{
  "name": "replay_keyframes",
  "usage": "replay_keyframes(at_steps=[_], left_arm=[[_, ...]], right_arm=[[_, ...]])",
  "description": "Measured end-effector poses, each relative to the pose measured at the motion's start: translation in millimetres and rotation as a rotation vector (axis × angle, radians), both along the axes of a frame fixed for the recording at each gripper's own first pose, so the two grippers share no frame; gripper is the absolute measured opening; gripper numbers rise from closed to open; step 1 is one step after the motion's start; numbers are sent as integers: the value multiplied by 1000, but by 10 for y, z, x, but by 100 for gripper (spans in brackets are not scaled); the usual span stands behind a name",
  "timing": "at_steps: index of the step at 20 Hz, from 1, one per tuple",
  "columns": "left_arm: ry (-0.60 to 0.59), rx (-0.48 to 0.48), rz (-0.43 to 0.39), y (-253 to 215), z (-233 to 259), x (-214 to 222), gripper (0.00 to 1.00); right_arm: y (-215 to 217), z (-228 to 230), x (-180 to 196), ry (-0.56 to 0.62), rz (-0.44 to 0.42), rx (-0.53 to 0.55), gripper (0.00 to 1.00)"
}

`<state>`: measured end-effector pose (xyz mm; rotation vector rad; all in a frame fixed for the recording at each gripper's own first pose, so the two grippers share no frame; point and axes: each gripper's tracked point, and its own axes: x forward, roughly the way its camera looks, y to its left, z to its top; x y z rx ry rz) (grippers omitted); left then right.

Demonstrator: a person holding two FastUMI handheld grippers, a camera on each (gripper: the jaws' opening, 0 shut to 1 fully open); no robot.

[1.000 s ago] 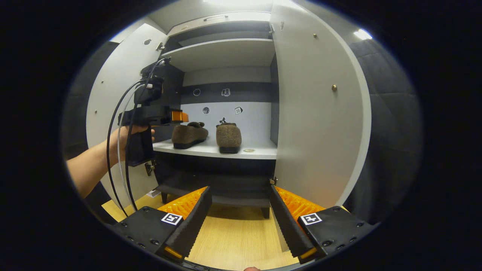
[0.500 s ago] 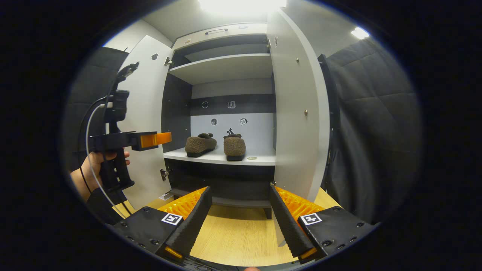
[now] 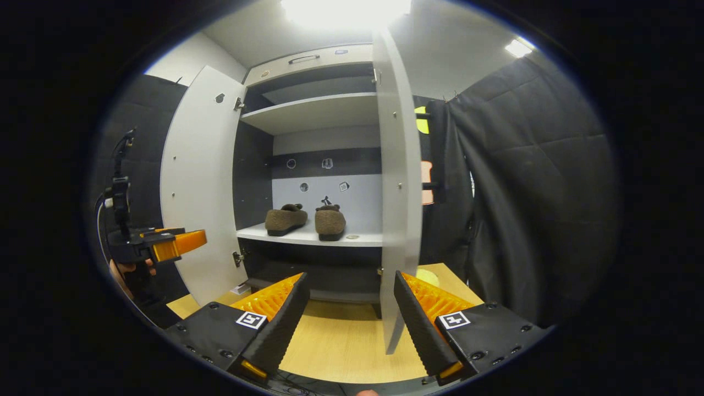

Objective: Grab one shoe with the right hand and put it into the shoe cabinet, grab the other shoe with the left hand and put it into the shoe cabinet; then close the right door with the right hand and the left door with the left hand.

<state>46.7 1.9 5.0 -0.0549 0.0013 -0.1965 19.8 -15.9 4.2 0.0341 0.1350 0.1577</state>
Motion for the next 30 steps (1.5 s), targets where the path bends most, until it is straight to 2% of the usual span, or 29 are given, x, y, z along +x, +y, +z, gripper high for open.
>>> replay_keyframes(at_steps=[2,3,4,7,8,9,15,16,17,19,20,21,22,23,24,25,26,27,28,30], left_arm=[[12,-6,10,27,-34,-119,96],[14,-5,17,45,-28,-166,93],[12,-1,24,69,-19,-224,96],[19,18,41,158,-42,-327,96],[21,21,49,207,-42,-341,93],[23,22,55,263,-49,-369,96],[47,38,86,575,-137,-456,88],[50,38,94,644,-129,-458,88],[51,33,100,707,-117,-469,90],[48,27,112,849,-92,-491,96],[44,29,119,920,-79,-483,92],[44,32,132,1020,-77,-477,92],[47,30,141,1106,-86,-463,96],[49,24,152,1201,-86,-462,96],[53,15,164,1296,-93,-448,96],[55,8,178,1387,-110,-448,95],[57,3,190,1476,-121,-441,93],[61,-1,198,1552,-142,-423,93],[64,-3,204,1636,-149,-407,96],[70,-2,218,1789,-173,-365,96]], right_arm=[[-192,55,-15,2,-28,-2,96],[-318,97,-6,0,-49,-5,96],[-451,136,16,-3,-74,-11,98],[-817,273,113,-14,-164,-9,98],[-924,323,149,-16,-192,-1,98],[-1030,383,198,-19,-223,6,98],[-1579,771,449,-79,-398,34,97],[-1646,817,475,-89,-427,25,92],[-1690,866,512,-96,-457,24,96],[-1658,946,598,-106,-481,46,96],[-1608,966,645,-107,-481,53,92],[-1542,982,702,-110,-477,48,97],[-1502,988,742,-115,-477,34,97],[-1454,990,781,-117,-475,16,97],[-1436,987,790,-117,-493,-12,92],[-1419,1011,751,-126,-506,-39,95],[-1391,1038,776,-137,-512,-62,91],[-1323,1052,786,-141,-497,-77,95],[-1250,1065,784,-143,-483,-82,95],[-1152,1065,769,-146,-456,-79,93]])
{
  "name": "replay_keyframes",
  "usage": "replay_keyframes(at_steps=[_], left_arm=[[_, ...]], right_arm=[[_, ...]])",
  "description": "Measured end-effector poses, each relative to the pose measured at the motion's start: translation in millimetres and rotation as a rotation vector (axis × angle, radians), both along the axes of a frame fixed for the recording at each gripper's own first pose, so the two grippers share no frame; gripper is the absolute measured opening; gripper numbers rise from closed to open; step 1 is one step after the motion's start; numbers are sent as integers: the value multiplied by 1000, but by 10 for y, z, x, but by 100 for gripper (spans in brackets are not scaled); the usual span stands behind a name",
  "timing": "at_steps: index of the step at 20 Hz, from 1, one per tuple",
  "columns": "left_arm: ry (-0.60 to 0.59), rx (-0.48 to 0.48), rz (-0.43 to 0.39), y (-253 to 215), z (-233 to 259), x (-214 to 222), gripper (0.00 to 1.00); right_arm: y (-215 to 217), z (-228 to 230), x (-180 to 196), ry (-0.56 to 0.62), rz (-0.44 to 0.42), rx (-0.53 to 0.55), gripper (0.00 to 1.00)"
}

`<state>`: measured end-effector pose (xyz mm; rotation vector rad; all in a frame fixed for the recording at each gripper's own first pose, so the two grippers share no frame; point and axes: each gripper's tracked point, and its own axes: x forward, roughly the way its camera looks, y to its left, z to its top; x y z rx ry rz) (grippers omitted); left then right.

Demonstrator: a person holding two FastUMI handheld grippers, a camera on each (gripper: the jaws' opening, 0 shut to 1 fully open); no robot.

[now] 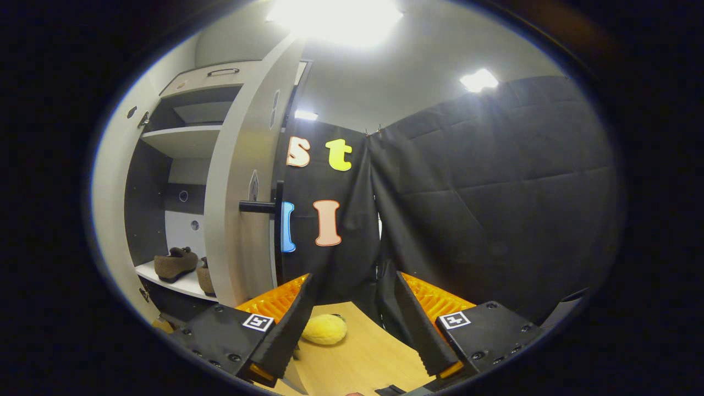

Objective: Grab one shoe with the right hand and put it into the shoe cabinet, grab the other shoe with the left hand and put it into the shoe cabinet; then close the right door with the right hand and the left door with the left hand.

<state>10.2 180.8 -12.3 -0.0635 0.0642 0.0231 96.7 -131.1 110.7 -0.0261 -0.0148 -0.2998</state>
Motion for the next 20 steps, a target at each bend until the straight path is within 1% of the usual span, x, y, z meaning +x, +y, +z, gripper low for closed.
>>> replay_keyframes(at_steps=[1,4,6,7,8,9,10,13,14,15,16,19,20], left_arm=[[1,-6,3,44,-1,36,93],[-2,-27,-4,125,6,109,93],[-5,-18,-10,158,16,143,93],[-5,-14,-12,153,15,163,96],[-1,-15,-12,152,-1,182,89],[1,-19,-16,156,-14,195,89],[2,-23,-18,179,-18,205,93],[3,-6,-9,259,-36,234,93],[0,0,-2,324,-30,224,96],[-1,4,6,383,-21,220,96],[-1,3,15,432,-26,198,93],[11,-7,36,495,-86,203,96],[14,-8,45,519,-102,208,93]], right_arm=[[70,-2,-7,-5,11,1,93],[238,9,-29,-18,24,-10,93],[388,13,-29,-18,50,-12,93],[484,18,-17,-21,71,-11,93],[582,17,5,-25,92,-4,93],[665,16,14,-29,106,4,93],[765,6,32,-33,120,15,93],[1020,-1,103,-36,155,26,93],[1097,-3,138,-36,166,29,93],[1177,-1,171,-36,182,33,93],[1270,-4,209,-36,202,42,93],[1545,-17,361,-36,258,61,94],[1622,-33,415,-30,272,60,93]])
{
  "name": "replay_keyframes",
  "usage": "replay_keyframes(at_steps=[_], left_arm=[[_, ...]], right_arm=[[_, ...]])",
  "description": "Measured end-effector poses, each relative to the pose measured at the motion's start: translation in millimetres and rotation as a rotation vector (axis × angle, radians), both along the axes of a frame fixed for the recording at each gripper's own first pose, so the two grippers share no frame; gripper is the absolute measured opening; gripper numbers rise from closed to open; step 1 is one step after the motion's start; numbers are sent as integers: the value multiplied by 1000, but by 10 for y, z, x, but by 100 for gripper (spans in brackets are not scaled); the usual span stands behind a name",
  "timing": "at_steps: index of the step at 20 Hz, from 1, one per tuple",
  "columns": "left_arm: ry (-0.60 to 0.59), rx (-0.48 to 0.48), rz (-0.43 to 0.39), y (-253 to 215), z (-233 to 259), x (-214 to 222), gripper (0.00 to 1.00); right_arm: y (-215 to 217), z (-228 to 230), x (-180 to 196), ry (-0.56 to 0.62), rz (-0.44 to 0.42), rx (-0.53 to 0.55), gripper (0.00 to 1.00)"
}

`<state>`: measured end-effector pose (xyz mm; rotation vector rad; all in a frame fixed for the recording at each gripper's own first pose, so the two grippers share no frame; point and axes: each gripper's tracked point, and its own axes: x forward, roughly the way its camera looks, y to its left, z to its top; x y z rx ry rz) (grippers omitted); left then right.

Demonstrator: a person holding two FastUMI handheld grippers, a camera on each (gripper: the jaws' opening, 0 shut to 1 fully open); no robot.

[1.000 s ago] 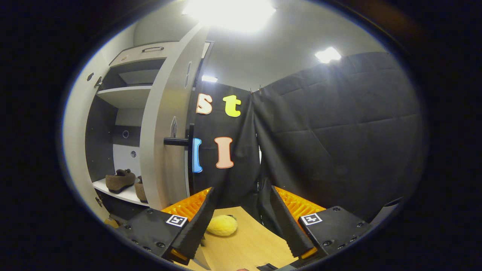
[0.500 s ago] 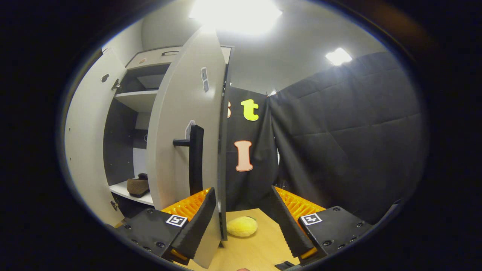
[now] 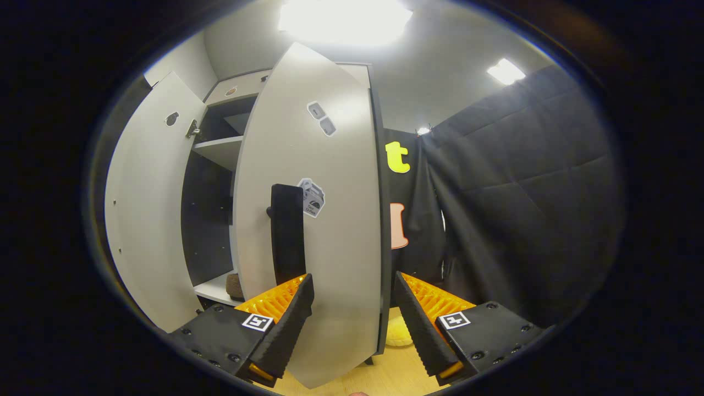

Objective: Grab one shoe with the right hand and put it into the shoe cabinet, grab the other shoe with the left hand and put it into the shoe cabinet; then close the right door with the right hand and the left door with the left hand.

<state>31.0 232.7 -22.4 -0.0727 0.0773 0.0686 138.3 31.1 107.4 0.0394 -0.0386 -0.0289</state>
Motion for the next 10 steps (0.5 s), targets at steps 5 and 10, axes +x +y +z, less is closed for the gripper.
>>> replay_keyframes(at_steps=[5,10], left_arm=[[15,-10,27,200,-49,-126,89],[20,-13,25,187,-19,6,92]], right_arm=[[177,-40,180,19,6,-42,88],[153,-113,216,52,35,-27,90]])
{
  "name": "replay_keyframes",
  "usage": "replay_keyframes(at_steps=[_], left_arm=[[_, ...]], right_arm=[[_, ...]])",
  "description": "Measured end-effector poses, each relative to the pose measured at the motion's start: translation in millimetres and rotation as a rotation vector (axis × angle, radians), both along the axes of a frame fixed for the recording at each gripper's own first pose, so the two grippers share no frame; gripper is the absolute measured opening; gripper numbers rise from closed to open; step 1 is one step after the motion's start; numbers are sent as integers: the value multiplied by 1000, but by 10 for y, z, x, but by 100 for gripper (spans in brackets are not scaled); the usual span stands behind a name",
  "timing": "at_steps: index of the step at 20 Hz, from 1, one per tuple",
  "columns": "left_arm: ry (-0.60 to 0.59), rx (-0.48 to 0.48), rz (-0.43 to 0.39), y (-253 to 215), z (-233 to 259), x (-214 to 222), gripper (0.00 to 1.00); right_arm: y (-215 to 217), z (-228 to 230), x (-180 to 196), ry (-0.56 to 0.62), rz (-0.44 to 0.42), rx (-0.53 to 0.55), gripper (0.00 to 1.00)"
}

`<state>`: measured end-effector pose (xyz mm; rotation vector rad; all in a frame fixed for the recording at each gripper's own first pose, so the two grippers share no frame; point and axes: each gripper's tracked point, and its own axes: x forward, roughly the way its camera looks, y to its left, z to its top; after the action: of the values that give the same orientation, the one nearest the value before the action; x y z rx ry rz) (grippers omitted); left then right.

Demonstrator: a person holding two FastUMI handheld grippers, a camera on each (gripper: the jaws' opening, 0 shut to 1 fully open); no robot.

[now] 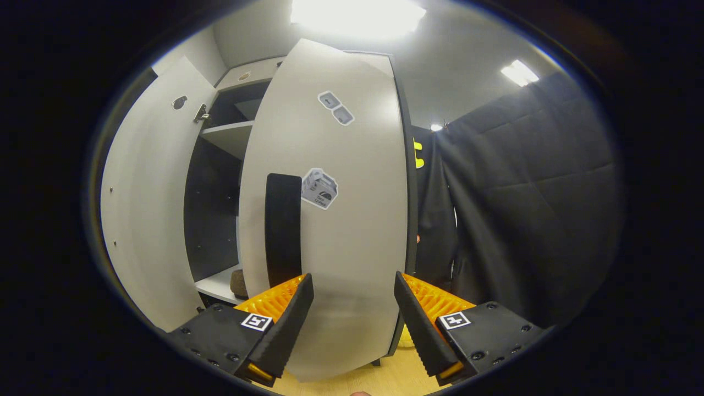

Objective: Grab one shoe with the right hand and put it into the shoe cabinet, grab the other shoe with the left hand and put it into the shoe cabinet; then close the right door with the right hand and the left door with the left hand.

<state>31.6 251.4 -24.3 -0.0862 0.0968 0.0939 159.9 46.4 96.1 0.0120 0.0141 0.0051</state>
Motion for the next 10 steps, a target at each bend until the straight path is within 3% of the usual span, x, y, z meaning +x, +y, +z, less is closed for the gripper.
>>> replay_keyframes(at_steps=[1,3,9,10], left_arm=[[-2,-1,-3,-8,34,41,93],[-10,4,-2,15,113,129,96],[-86,27,32,205,641,532,96],[-98,28,36,215,704,594,93]], right_arm=[[-16,-42,-8,12,4,4,95],[-84,-130,-69,27,-10,-7,97],[-402,-384,-290,70,-47,-21,97],[-463,-411,-318,77,-54,-19,95]])
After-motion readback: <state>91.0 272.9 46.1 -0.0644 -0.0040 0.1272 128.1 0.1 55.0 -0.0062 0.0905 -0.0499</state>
